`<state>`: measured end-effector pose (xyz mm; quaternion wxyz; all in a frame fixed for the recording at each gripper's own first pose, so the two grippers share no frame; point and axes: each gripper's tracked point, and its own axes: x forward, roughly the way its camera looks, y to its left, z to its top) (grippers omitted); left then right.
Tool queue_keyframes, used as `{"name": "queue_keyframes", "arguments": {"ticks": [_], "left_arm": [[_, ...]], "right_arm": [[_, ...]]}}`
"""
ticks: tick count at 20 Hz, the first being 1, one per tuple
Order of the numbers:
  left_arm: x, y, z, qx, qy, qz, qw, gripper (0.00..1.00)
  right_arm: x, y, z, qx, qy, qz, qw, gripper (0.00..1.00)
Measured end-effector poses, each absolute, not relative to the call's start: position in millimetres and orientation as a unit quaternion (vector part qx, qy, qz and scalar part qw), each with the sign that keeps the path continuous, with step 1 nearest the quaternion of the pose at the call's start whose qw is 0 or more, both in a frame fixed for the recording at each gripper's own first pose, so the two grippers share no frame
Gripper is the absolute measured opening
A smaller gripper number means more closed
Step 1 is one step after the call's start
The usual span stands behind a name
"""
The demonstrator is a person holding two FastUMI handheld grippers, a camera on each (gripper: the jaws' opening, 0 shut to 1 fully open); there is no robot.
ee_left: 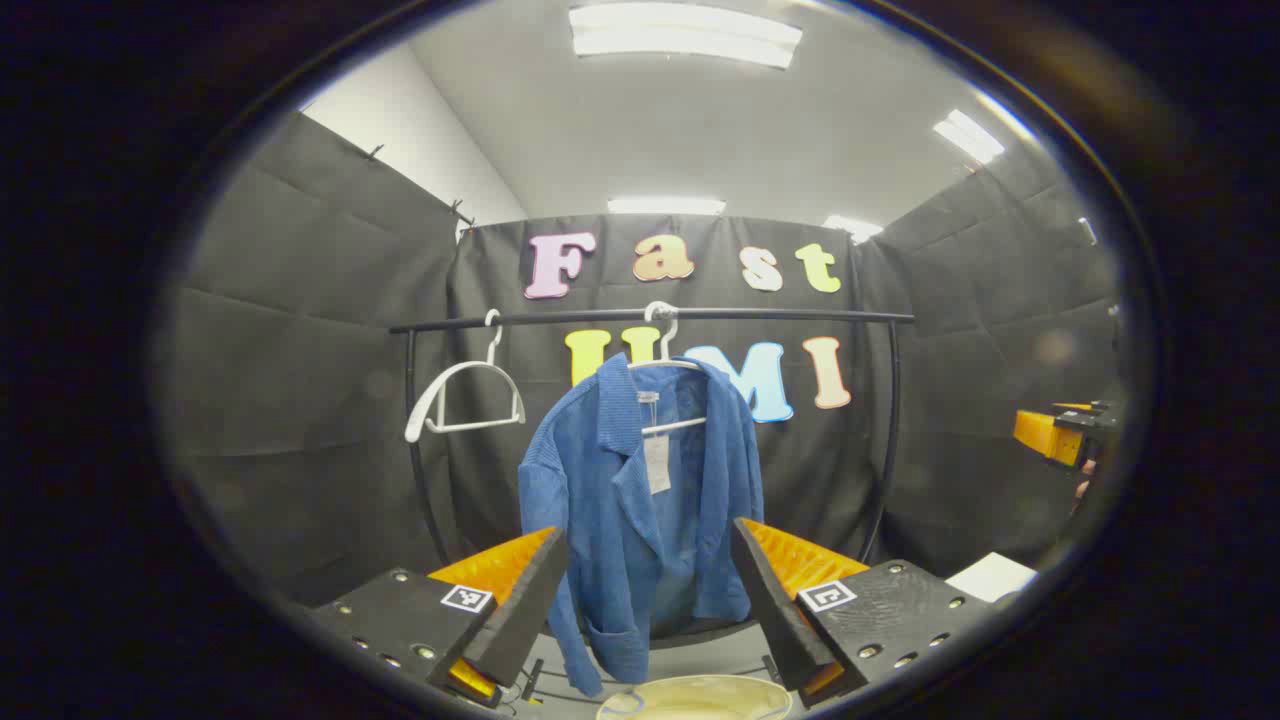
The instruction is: Grasp the clothes on the hanger with both hands and then place them into the laundry hamper below.
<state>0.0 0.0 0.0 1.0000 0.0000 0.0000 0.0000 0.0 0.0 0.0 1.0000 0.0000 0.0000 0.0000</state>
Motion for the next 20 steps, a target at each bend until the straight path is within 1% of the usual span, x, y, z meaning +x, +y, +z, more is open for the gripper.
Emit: {"name": "queue_keyframes", "arguments": {"ticks": [2,5,8,11,15,20], "left_arm": [[0.3,0.4,-1.3,0.001,-0.003,0.0,1.0,0.99],[2.1,-0.1,-7.1,0.001,0.003,0.001,1.0,0.99],[1.3,-7.1,-5.2,-0.003,0.001,-0.011,1.0,0.99],[0.3,-7.5,-10.6,-0.003,0.004,-0.01,1.0,0.99],[-1.2,-5.4,-24.4,-0.017,0.017,-0.007,1.0,0.99],[-9.4,13.9,-32.6,-0.026,0.028,0.015,0.999,0.99]], "right_arm": [[-5.3,-1.5,-3.2,0.002,0.0,-0.007,1.0,0.96],[-9.8,0.6,-16.7,0.0,0.019,0.0,1.0,0.96],[-9.8,1.1,-10.4,0.006,0.019,-0.005,1.0,0.96],[-9.7,2.9,-17.0,0.003,0.024,-0.005,1.0,0.96],[-14.4,11.5,-22.8,-0.001,0.034,0.01,0.999,0.95],[-9.5,33.5,-28.7,-0.004,0.054,0.034,0.998,0.95]]}}
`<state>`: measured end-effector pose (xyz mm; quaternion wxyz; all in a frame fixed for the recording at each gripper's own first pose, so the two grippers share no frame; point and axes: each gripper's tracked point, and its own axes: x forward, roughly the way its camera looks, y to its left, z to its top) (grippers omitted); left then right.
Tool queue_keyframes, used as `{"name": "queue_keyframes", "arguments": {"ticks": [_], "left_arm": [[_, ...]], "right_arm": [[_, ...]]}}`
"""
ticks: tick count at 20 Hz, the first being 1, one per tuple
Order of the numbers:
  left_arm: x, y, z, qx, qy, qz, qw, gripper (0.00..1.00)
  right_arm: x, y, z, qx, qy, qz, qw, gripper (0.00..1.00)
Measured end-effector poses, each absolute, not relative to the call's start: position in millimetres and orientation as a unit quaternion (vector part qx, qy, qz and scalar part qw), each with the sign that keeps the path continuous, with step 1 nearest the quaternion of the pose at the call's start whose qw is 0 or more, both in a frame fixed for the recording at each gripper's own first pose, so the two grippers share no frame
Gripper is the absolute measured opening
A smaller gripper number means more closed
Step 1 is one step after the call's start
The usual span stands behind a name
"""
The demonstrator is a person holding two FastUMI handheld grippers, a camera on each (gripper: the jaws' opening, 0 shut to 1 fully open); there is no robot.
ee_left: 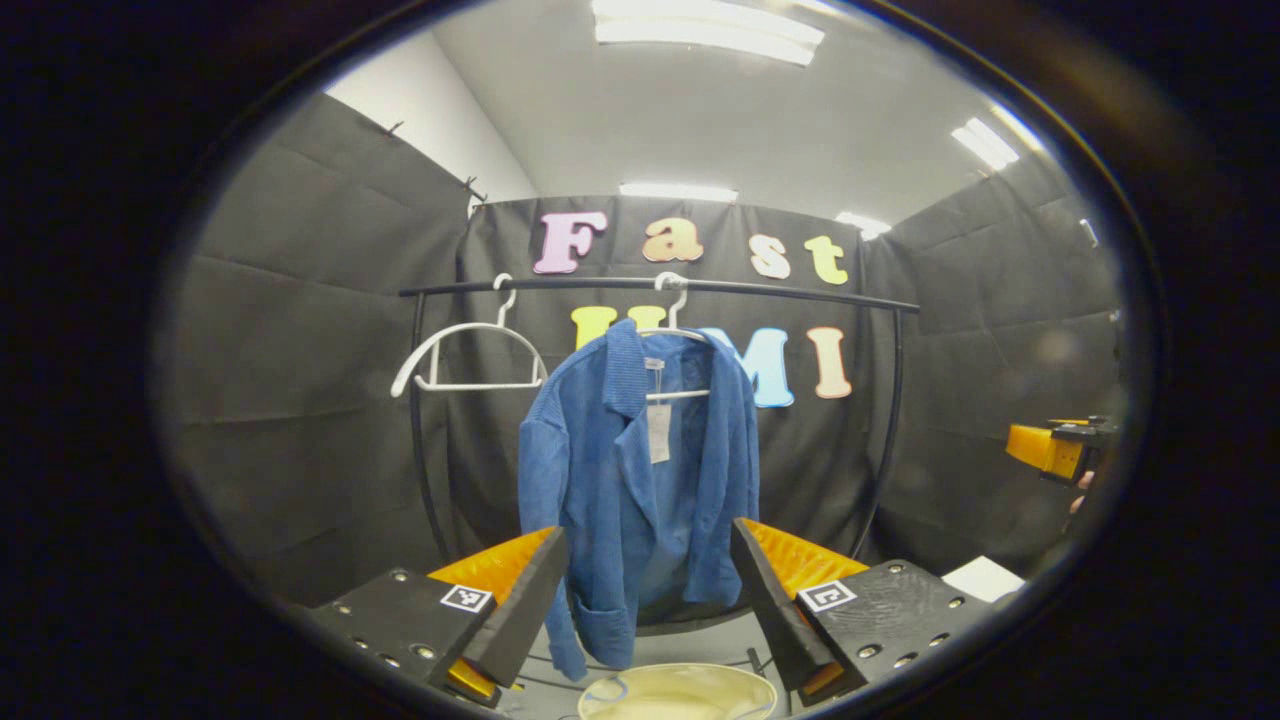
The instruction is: Grasp the clothes on the hanger with both hands and then place them into the laundry hamper below.
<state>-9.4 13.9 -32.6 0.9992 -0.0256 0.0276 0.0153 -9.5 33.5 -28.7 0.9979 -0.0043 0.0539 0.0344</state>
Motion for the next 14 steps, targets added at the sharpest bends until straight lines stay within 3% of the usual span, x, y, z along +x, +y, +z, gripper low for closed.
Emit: {"name": "queue_keyframes", "arguments": {"ticks": [7,14], "left_arm": [[-14.3,45.9,-32.7,-0.042,0.034,0.052,0.997,0.99],[10.1,50.4,-10.1,-0.081,0.038,0.079,0.993,0.99]], "right_arm": [[16.0,103.4,-21.0,-0.03,0.082,0.116,0.989,0.95],[65.5,169.2,2.0,-0.013,0.055,0.184,0.981,0.95]]}}
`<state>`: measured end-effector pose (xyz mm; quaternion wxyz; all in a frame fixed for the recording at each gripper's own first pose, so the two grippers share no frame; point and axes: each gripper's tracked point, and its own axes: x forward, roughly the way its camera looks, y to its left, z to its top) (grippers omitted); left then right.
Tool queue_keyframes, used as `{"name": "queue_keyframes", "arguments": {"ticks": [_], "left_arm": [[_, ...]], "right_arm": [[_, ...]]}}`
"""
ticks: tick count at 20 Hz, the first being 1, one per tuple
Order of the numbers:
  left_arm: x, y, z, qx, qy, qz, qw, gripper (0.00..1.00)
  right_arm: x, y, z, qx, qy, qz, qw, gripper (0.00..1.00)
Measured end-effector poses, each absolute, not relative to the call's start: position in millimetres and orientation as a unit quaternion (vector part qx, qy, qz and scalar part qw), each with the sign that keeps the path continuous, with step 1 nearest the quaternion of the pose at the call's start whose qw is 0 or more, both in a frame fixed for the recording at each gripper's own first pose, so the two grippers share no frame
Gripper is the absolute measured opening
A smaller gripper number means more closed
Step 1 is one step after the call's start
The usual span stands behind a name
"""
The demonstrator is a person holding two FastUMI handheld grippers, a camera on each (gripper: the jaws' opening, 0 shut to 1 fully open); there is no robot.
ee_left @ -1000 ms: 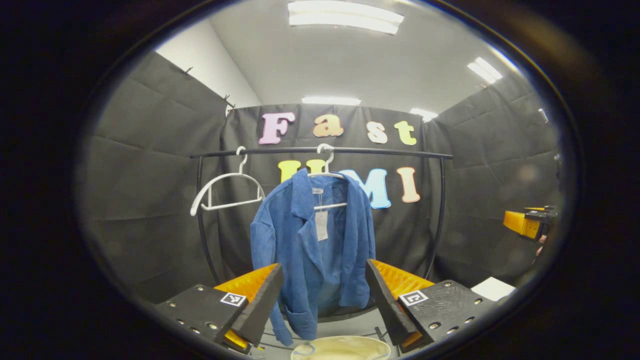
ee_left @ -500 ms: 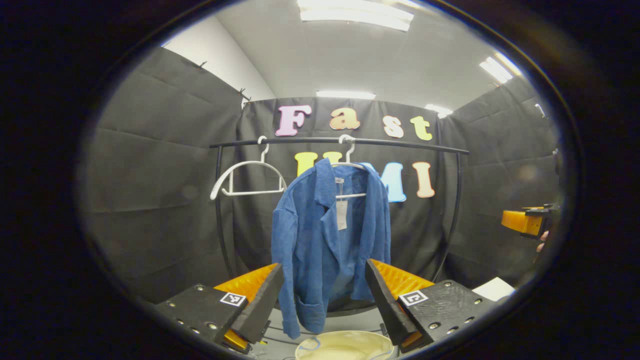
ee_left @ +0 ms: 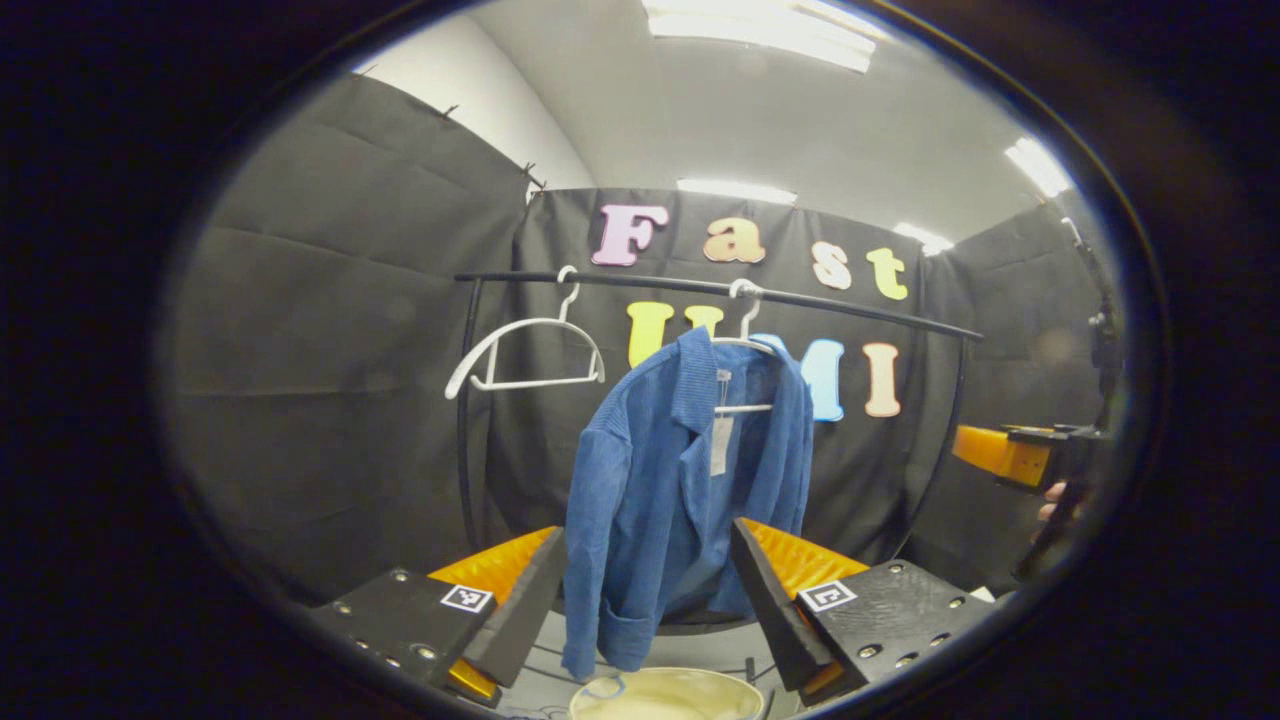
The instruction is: Grasp the clothes on the hanger with both hands and then place them into the laundry hamper below.
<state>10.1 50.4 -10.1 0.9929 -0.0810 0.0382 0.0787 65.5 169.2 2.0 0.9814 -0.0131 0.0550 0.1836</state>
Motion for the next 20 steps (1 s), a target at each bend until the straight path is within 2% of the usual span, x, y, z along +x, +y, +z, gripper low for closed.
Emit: {"name": "queue_keyframes", "arguments": {"ticks": [8,9,10,12,20], "left_arm": [[84.9,31.5,25.2,-0.11,0.026,0.116,0.987,0.98],[100.9,30.1,24.8,-0.111,0.029,0.125,0.986,0.99],[115.8,29.0,24.8,-0.114,0.031,0.133,0.984,0.94],[137.0,27.4,23.0,-0.124,0.031,0.149,0.981,0.99],[192.8,32.2,8.4,-0.107,0.052,0.227,0.967,0.98]], "right_arm": [[154.1,235.2,-6.8,0.024,0.083,0.26,0.962,0.95],[163.4,243.4,-10.8,0.028,0.089,0.272,0.958,0.95],[173.2,251.2,-15.3,0.034,0.097,0.283,0.954,0.95],[189.5,263.0,-27.0,0.047,0.117,0.301,0.945,0.95],[234.2,310.2,-74.0,0.08,0.175,0.376,0.906,0.95]]}}
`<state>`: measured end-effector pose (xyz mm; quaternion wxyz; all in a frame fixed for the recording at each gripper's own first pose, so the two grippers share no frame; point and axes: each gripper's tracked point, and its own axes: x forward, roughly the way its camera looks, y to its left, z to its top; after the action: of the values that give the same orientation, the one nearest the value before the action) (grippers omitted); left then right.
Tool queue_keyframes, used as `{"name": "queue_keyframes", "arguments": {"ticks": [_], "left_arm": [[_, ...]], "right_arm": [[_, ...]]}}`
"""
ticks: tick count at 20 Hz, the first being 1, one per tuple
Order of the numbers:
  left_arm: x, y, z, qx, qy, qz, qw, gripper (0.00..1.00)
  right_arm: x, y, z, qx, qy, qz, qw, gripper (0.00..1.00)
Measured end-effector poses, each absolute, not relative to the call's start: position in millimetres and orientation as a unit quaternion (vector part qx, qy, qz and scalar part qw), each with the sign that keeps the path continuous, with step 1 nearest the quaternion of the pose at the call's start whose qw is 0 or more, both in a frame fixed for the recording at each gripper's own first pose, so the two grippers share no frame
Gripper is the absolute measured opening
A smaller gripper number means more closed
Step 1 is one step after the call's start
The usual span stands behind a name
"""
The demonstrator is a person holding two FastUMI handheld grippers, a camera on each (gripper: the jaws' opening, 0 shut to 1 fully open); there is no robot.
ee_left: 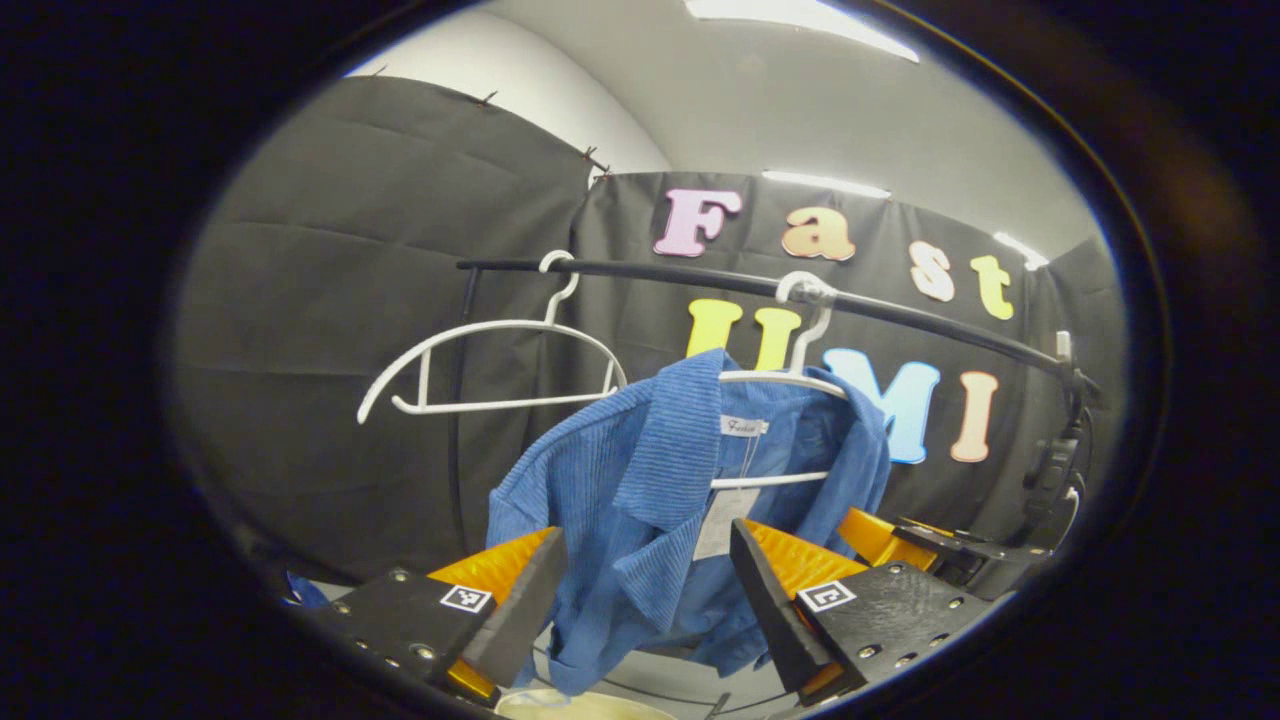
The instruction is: Grasp the clothes on the hanger with both hands and then place them into the laundry hamper below.
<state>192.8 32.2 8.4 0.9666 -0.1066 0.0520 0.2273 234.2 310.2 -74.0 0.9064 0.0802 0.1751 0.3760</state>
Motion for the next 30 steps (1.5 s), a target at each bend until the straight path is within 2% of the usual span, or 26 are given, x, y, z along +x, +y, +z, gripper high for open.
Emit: {"name": "queue_keyframes", "arguments": {"ticks": [5,6,7,14,15,16,18,19,20,22,24,27,28,30], "left_arm": [[217.5,33.9,0.7,-0.1,0.055,0.263,0.958,0.99],[222.7,33.4,-0.4,-0.101,0.055,0.267,0.957,0.99],[227.4,33.3,-2.1,-0.102,0.055,0.272,0.955,0.99],[237.8,43.3,-15.1,-0.106,0.053,0.313,0.942,0.99],[240.0,46.1,-16.6,-0.105,0.053,0.317,0.941,0.99],[240.7,46.9,-17.9,-0.104,0.053,0.32,0.94,0.99],[240.1,50.9,-19.8,-0.105,0.051,0.328,0.938,0.99],[243.0,53.0,-21.7,-0.108,0.05,0.328,0.937,0.98],[241.2,48.8,-21.1,-0.114,0.048,0.323,0.938,0.88],[240.9,49.0,-21.1,-0.115,0.046,0.325,0.938,0.68],[243.6,46.7,-19.2,-0.11,0.041,0.321,0.94,0.49],[238.1,48.8,-19.1,-0.115,0.037,0.322,0.939,0.24],[237.4,47.0,-18.0,-0.12,0.036,0.314,0.941,0.17],[233.6,48.2,-16.7,-0.125,0.034,0.301,0.945,0.17]], "right_arm": [[244.8,331.1,-84.0,0.065,0.176,0.411,0.892,0.95],[248.9,334.1,-84.1,0.059,0.171,0.416,0.891,0.91],[251.8,337.8,-85.8,0.057,0.168,0.419,0.89,0.95],[267.1,343.3,-95.7,0.071,0.179,0.428,0.883,0.95],[269.9,344.3,-96.9,0.069,0.176,0.428,0.884,0.91],[271.4,346.2,-96.4,0.068,0.175,0.429,0.884,0.95],[269.3,348.0,-95.5,0.066,0.173,0.433,0.882,0.94],[269.8,349.2,-95.5,0.066,0.17,0.436,0.881,0.9],[269.9,348.6,-93.9,0.066,0.169,0.438,0.881,0.87],[270.7,346.4,-92.5,0.065,0.161,0.439,0.881,0.72],[271.4,347.9,-89.8,0.061,0.155,0.446,0.879,0.54],[269.7,345.3,-88.4,0.065,0.152,0.448,0.879,0.17],[267.5,345.1,-88.3,0.068,0.154,0.449,0.878,0.13],[259.4,346.3,-87.7,0.075,0.161,0.462,0.869,0.06]]}}
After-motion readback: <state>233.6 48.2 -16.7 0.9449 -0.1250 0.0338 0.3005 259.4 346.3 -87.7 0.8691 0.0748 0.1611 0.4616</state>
